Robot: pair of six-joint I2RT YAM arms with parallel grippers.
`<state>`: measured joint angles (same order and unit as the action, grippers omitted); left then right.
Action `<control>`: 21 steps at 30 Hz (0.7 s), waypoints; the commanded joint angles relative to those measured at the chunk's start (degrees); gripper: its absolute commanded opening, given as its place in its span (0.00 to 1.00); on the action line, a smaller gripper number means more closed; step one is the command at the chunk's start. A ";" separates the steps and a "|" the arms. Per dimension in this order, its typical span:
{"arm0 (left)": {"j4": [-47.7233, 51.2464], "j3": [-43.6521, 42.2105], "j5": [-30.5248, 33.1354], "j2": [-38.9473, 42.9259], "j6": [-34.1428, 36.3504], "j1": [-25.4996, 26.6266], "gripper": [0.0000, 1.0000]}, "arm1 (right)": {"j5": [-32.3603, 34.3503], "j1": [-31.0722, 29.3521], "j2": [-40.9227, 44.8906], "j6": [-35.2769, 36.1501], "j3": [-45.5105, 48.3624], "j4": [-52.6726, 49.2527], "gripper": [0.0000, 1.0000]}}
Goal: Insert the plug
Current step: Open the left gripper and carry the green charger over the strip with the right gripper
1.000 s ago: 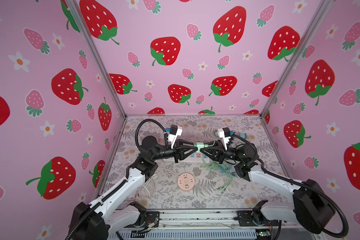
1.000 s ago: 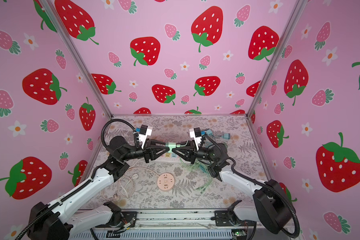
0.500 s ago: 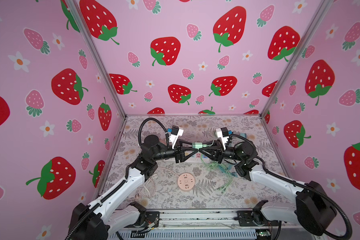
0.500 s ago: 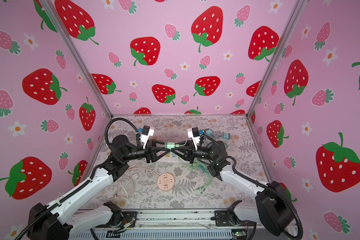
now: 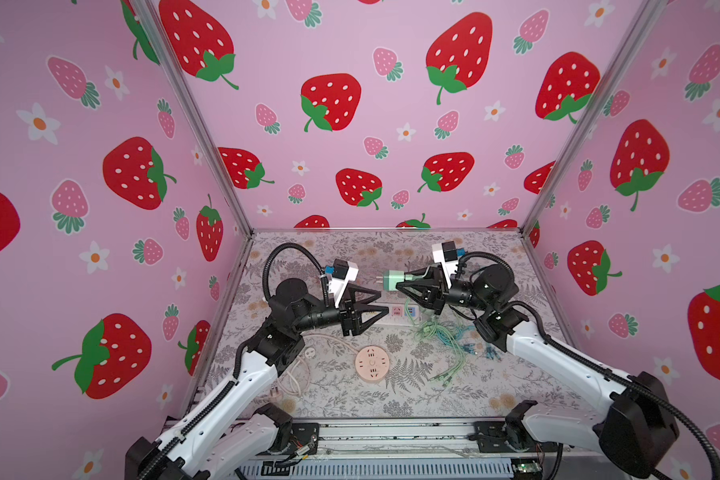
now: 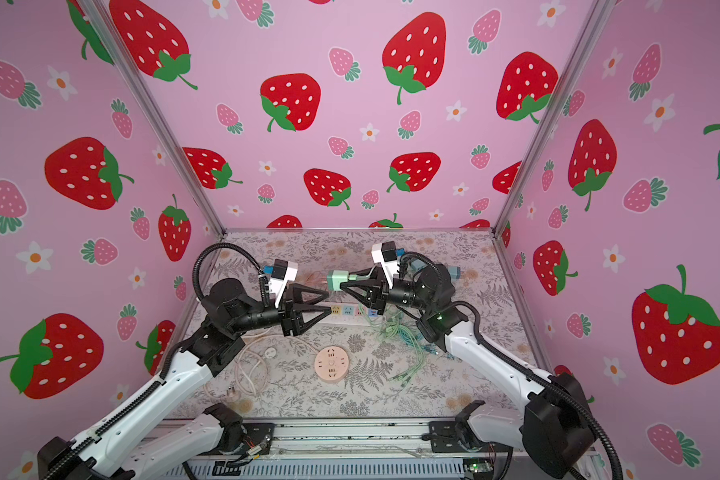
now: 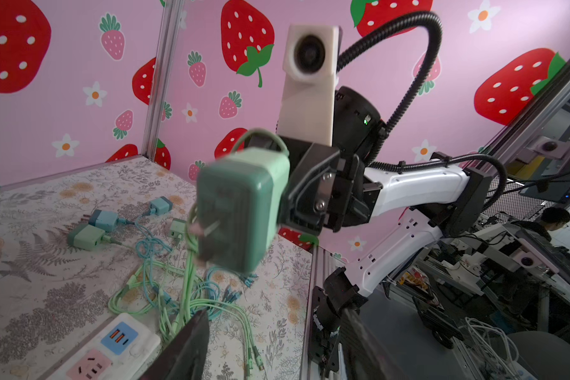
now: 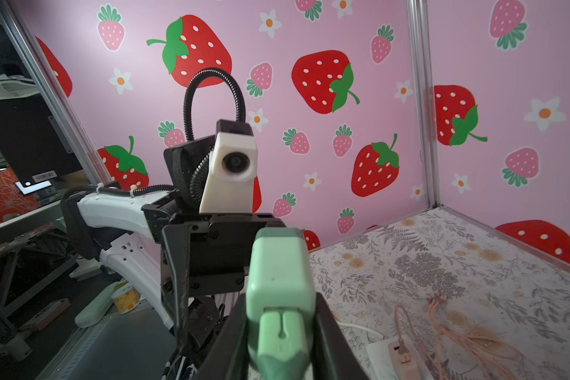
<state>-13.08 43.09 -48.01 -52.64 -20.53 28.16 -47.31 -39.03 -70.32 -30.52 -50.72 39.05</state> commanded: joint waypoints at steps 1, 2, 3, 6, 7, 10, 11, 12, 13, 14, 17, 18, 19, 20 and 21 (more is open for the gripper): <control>5.43 -2.40 2.38 3.68 3.17 -0.22 0.70 | 1.41 1.30 -0.37 5.85 -5.07 -6.19 0.06; 6.66 -3.17 3.12 4.92 3.65 -0.30 0.71 | 1.38 1.81 -1.04 6.64 -6.39 -7.33 0.07; 7.64 -3.73 3.96 5.97 3.83 -0.30 0.71 | 1.40 2.29 -1.65 7.23 -7.42 -7.99 0.07; 11.22 -5.16 7.77 8.99 4.48 -0.30 0.72 | 1.29 3.77 -4.38 9.87 -11.41 -10.61 0.06; 12.69 -5.44 10.91 9.74 4.58 -0.30 0.72 | 1.55 4.27 -5.60 11.10 -12.87 -11.51 0.06; 17.26 -5.43 20.83 10.57 4.10 -0.30 0.74 | 5.07 4.92 -9.47 15.68 -18.21 -16.19 0.06; 18.82 -5.03 23.52 10.48 3.88 -0.30 0.74 | 5.98 4.92 -11.51 17.27 -20.35 -17.82 0.06; 20.21 -4.73 25.49 10.37 3.66 -0.30 0.74 | 6.71 4.88 -13.22 18.45 -22.09 -18.93 0.06; 21.48 -4.51 27.93 10.21 3.41 -0.35 0.74 | 7.32 4.92 -15.07 19.91 -23.91 -19.75 0.06; 22.76 -4.36 30.74 10.04 2.71 -0.30 0.74 | 7.74 4.92 -17.21 21.02 -25.92 -20.62 0.06; 25.97 -4.12 39.07 9.29 0.90 -0.31 0.74 | 8.84 4.92 -23.39 23.64 -31.98 -22.92 0.06; 27.13 -3.94 41.97 8.98 0.19 -0.32 0.74 | 9.24 4.91 -25.16 24.15 -33.62 -23.20 0.06; 28.25 -3.71 44.21 8.64 -0.24 -0.30 0.74 | 9.93 4.91 -27.27 24.81 -35.42 -23.38 0.06; 29.13 -3.45 45.17 8.36 -0.32 -0.30 0.74 | 10.56 4.92 -29.40 25.36 -37.26 -23.52 0.06; 29.83 -3.25 45.80 8.22 -0.42 -0.28 0.74 | 11.27 4.94 -31.28 25.62 -38.81 -23.85 0.06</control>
<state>11.94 37.95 -11.29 -44.25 -19.64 28.12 -38.39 -34.22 -98.32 -9.32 -85.45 16.97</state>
